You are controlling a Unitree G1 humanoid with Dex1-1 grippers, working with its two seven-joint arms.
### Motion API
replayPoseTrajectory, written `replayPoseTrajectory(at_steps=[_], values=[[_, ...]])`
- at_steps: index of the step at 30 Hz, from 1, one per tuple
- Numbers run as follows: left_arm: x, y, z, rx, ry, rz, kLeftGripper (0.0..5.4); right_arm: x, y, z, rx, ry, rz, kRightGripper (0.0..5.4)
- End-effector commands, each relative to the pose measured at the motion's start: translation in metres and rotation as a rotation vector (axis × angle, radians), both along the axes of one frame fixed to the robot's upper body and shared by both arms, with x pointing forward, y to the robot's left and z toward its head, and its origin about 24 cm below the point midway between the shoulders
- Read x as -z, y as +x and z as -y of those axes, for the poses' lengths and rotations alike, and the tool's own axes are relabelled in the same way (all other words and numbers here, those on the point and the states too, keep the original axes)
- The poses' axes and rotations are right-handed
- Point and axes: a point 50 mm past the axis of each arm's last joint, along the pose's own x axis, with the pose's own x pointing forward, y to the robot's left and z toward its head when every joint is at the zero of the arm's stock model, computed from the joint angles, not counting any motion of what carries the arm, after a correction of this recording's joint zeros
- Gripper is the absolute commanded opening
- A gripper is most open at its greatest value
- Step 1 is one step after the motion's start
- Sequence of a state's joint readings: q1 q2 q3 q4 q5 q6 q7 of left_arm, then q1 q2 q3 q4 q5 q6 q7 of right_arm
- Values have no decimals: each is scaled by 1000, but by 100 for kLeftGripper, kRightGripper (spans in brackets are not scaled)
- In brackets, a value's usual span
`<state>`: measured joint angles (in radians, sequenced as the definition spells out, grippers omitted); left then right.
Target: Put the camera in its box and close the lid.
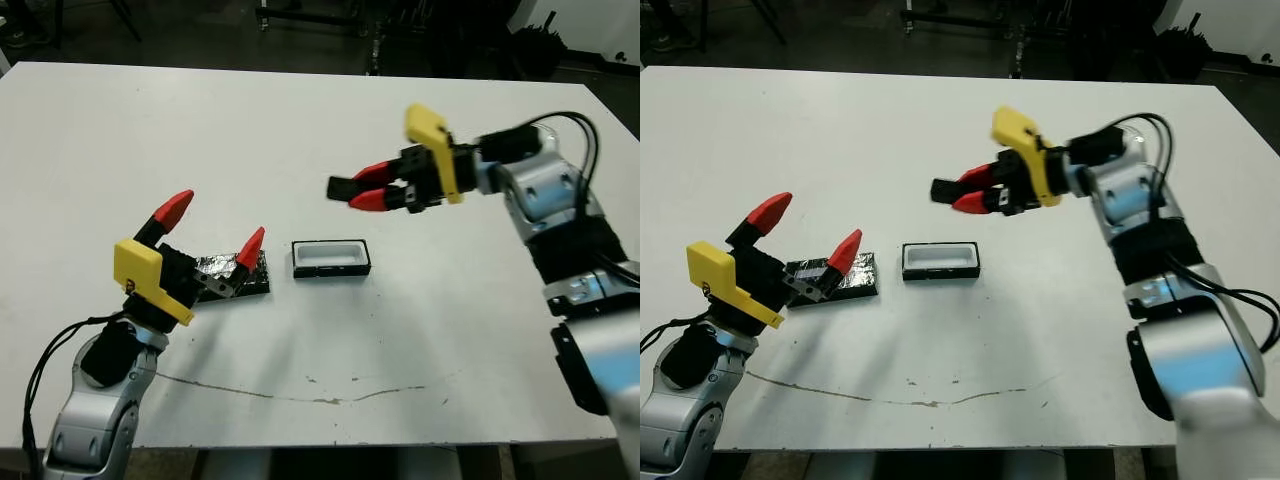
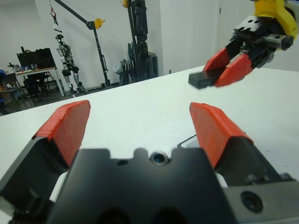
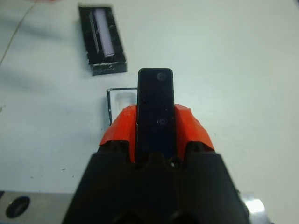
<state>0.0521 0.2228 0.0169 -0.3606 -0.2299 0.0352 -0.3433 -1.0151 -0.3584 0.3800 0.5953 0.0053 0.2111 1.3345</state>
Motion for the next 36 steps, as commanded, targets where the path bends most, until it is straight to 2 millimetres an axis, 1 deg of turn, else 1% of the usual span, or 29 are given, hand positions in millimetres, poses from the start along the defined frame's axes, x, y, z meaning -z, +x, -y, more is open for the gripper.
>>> replayPoseTrajectory(at_steps=[1,8,16,23,29,36], values=[[0,0,1,-7,11,0,540,-2,1,-8,-61,-63,15,168],[0,-1,2,-11,-2,-7,540,11,3,-18,-86,-174,-42,168],[1,-2,2,-13,-6,-8,540,26,-3,-19,-104,-260,-51,168],[1,-3,3,-9,-5,-5,540,32,-1,-18,-82,-275,-64,168],[2,-3,4,-4,-9,-8,540,35,-2,-22,-95,-296,-54,168],[2,-4,4,-5,-8,-11,540,39,-2,-24,-67,-289,-97,168]])
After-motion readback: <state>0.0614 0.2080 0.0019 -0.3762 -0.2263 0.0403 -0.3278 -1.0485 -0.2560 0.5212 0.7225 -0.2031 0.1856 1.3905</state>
